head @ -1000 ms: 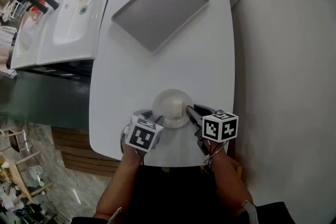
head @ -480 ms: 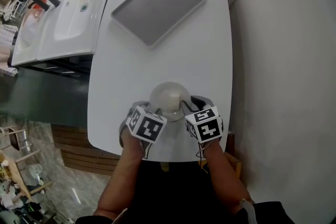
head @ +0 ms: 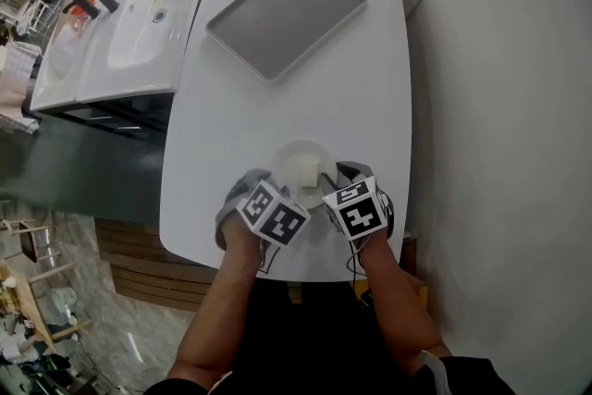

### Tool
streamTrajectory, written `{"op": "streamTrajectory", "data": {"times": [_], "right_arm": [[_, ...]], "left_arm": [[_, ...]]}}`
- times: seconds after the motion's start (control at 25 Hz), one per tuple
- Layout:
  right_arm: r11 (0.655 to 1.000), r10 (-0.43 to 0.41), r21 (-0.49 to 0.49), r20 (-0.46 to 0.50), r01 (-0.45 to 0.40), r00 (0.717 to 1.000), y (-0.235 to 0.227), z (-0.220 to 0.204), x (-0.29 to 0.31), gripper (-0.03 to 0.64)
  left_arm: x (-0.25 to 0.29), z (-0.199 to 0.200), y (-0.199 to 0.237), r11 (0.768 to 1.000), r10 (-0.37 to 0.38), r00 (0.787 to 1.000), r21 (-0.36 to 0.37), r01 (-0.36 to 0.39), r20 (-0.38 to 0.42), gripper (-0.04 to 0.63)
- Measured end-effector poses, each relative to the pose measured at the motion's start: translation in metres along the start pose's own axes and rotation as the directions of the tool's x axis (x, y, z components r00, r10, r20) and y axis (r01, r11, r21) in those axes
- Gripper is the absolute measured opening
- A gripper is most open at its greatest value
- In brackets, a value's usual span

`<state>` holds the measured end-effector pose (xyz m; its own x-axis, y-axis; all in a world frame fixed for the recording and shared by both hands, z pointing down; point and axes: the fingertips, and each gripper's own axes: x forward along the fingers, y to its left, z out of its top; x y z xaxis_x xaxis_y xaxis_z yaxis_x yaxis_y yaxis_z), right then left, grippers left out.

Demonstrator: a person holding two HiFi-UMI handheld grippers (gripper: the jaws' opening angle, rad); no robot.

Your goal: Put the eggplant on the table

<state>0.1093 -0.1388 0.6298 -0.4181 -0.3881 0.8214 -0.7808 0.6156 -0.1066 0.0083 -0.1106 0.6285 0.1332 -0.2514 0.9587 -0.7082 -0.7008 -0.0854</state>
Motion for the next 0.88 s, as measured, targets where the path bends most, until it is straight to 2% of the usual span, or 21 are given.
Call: {"op": "streamTrajectory", "data": {"times": [0.12,0.2,0.28,0.32,0.36,0.4,0.44,0.48,0.56,0.6,0.64,0.72,0.8,0.88], "right_arm": [[0.986,-0.074,-0.152,0.002,0.073,0.997,0.001,0.006,0.002,0.137],[0.97,-0.108,-0.216,0.013,0.108,0.994,0.002,0.01,0.007,0.137],[0.974,-0.094,-0.2,0.077,0.108,0.993,0.002,0.016,0.008,0.134],[0.982,-0.068,-0.165,0.144,0.092,0.987,0.004,0.021,0.0,0.112],[0.991,-0.028,-0.121,0.231,0.058,0.973,0.007,0.025,-0.015,0.067],[0.996,0.028,-0.086,0.33,0.001,0.944,0.013,0.029,-0.037,0.028],[0.995,0.097,-0.072,0.424,-0.073,0.901,0.021,0.032,-0.062,0.012],[0.985,0.172,-0.077,0.498,-0.154,0.85,0.033,0.033,-0.087,0.005],[0.941,0.315,-0.088,0.583,-0.327,0.749,0.063,0.027,-0.132,0.005],[0.91,0.368,-0.082,0.609,-0.406,0.702,0.081,0.021,-0.154,0.005],[0.883,0.404,-0.081,0.634,-0.463,0.659,0.101,0.016,-0.178,0.005],[0.86,0.426,-0.103,0.684,-0.499,0.592,0.138,0.011,-0.222,0.005],[0.861,0.399,-0.094,0.733,-0.499,0.551,0.17,0.013,-0.248,0.003],[0.852,0.378,-0.078,0.777,-0.518,0.503,0.194,0.026,-0.254,0.003]], "left_arm": [[0.001,0.003,-0.004,0.993,0.049,0.999,0.104,-0.051,0.021,0.15],[0.006,0.003,-0.005,0.986,0.064,0.997,0.15,-0.068,0.033,0.101],[0.01,0.0,-0.002,0.986,0.059,0.996,0.152,-0.069,0.073,0.089],[0.005,-0.003,0.001,0.99,0.043,0.992,0.132,-0.058,0.117,0.089],[-0.006,-0.005,0.002,0.994,0.012,0.982,0.102,-0.032,0.186,0.08],[-0.024,-0.006,0.001,0.998,-0.033,0.959,0.069,0.014,0.282,0.046],[-0.048,-0.009,-0.001,0.996,-0.091,0.915,0.036,0.083,0.392,0.022],[-0.073,-0.016,-0.005,0.985,-0.152,0.853,0.009,0.17,0.499,0.009],[-0.116,-0.042,-0.018,0.934,-0.257,0.703,-0.016,0.357,0.663,0.006],[-0.133,-0.059,-0.03,0.901,-0.297,0.634,-0.011,0.434,0.714,0.006],[-0.149,-0.073,-0.044,0.87,-0.329,0.578,0.001,0.494,0.747,0.006],[-0.185,-0.088,-0.07,0.826,-0.369,0.498,0.031,0.563,0.785,0.006],[-0.219,-0.09,-0.086,0.791,-0.391,0.419,0.067,0.607,0.819,0.006],[-0.245,-0.088,-0.087,0.764,-0.408,0.322,0.126,0.633,0.854,0.006]]}}
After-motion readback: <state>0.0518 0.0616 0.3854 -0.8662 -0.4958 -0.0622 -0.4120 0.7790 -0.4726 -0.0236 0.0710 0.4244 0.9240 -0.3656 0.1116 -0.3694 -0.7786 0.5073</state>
